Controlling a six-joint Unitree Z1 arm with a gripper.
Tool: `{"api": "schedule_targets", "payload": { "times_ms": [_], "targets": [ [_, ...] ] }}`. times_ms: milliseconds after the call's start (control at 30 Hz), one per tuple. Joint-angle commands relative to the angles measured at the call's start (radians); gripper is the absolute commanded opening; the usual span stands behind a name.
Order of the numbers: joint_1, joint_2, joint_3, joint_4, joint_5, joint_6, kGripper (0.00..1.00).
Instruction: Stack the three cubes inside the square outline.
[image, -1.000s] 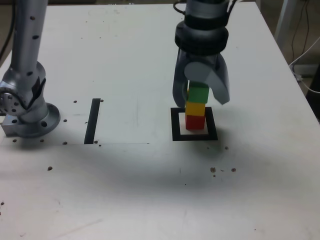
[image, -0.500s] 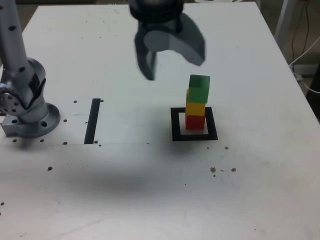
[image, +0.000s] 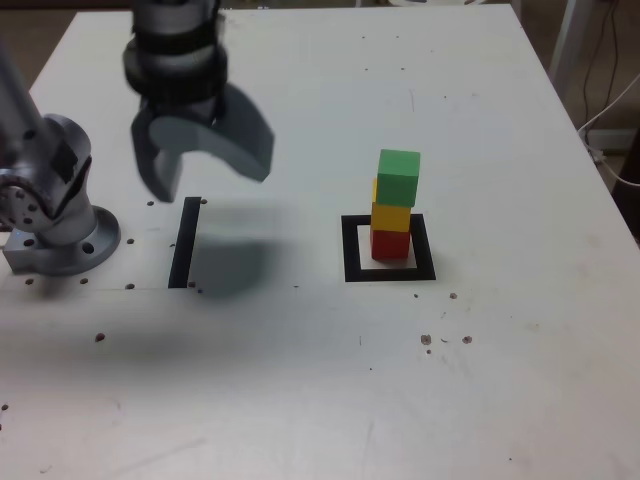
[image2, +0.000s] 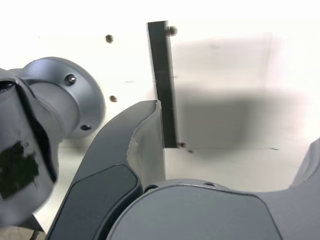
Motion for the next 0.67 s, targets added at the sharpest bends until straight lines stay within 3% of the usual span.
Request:
{"api": "schedule_targets", "payload": {
  "times_ms": [0, 267, 633],
  "targets": [
    [0.000, -0.006, 0.069, -0.036, -0.008, -0.004, 1.00],
    [0.000, -0.002, 0.220, -0.179, -0.037, -0.013, 1.00],
    [0.000, 0.000, 0.238, -0.190, -0.042, -0.013, 1.00]
  ]
}}
